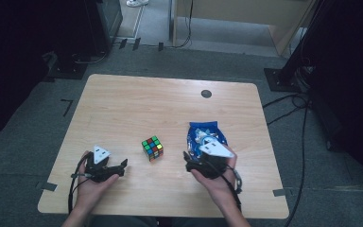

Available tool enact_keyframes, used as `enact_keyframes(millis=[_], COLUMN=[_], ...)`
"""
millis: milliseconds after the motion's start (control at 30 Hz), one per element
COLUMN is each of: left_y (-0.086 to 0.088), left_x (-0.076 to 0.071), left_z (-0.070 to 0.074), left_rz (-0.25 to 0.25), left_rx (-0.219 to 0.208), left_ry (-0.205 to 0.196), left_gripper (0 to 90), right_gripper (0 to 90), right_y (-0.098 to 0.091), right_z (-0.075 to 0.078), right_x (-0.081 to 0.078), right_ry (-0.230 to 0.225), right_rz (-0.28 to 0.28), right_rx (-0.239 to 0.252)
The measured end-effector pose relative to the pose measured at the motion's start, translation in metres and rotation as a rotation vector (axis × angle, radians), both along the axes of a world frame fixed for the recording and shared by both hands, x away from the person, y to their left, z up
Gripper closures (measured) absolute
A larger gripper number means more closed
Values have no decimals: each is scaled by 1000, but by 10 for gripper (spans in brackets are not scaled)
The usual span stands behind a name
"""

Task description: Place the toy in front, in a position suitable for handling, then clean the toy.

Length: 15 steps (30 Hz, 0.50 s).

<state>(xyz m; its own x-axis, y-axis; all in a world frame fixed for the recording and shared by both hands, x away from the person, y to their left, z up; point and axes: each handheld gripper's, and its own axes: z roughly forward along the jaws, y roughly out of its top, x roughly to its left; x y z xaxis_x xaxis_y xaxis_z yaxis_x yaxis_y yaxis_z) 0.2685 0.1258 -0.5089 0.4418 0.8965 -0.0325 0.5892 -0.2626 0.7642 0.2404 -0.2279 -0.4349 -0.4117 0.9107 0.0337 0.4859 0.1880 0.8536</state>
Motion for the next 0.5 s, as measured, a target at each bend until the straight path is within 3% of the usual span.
enact_keyframes(millis=[33,167,300,367,500], left_y=[-12,-31,-41,-45,-53], left_x=[1,3,9,13,16], left_z=[0,-1,-1,-2,-3], left_rz=[-38,-111,-139,-144,-162], left_rx=[-3,18,21,22,11], left_ry=[-6,-12,-4,1,6], left_gripper=[129,129,128,128,130], right_gripper=[213,343,459,501,548], right_y=[-20,-57,-71,-71,-71], right_z=[-3,-14,-18,-22,-29], right_x=[-3,-7,-3,0,4], right_ry=[15,28,63,88,124], right_rz=[-23,-88,-75,-77,-93], right_rx=[12,56,71,50,71])
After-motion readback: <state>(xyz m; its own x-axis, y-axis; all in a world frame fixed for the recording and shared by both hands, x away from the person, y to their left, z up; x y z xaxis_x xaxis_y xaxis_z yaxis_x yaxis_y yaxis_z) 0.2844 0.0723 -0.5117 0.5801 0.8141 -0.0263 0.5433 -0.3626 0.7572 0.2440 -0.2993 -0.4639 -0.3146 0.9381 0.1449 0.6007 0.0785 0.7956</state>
